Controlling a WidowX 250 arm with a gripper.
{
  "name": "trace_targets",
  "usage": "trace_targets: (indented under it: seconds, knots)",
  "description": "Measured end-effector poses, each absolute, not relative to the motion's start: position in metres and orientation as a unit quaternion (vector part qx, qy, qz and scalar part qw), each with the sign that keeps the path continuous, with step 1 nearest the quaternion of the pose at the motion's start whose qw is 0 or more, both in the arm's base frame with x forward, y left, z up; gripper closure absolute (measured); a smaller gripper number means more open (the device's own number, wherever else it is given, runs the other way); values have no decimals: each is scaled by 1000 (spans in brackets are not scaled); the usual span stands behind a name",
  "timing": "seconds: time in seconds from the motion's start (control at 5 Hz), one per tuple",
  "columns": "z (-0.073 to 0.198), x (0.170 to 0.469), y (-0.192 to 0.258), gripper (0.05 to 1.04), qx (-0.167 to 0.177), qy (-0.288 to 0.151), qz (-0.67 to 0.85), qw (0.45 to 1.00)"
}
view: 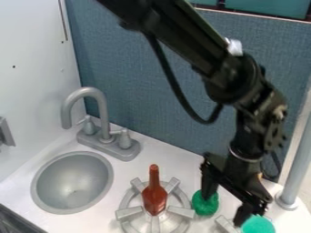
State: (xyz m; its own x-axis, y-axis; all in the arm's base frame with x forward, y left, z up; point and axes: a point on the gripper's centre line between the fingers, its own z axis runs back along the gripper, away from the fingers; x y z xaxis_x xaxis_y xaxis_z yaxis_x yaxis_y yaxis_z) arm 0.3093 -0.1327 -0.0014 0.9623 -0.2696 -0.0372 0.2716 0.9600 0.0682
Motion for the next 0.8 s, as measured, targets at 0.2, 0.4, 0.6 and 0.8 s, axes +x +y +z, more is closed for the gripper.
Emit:
trace_targets:
  seconds: [0.2,0.4,0.6,0.8]
  knots:
    - [-20,319,-138,83,39,30,-133,990]
    - [-30,326,-143,83,37,30,-122,991]
    - [-36,330,-145,83,34,27,-111,993]
    - [-41,328,-148,140,22,21,-85,996]
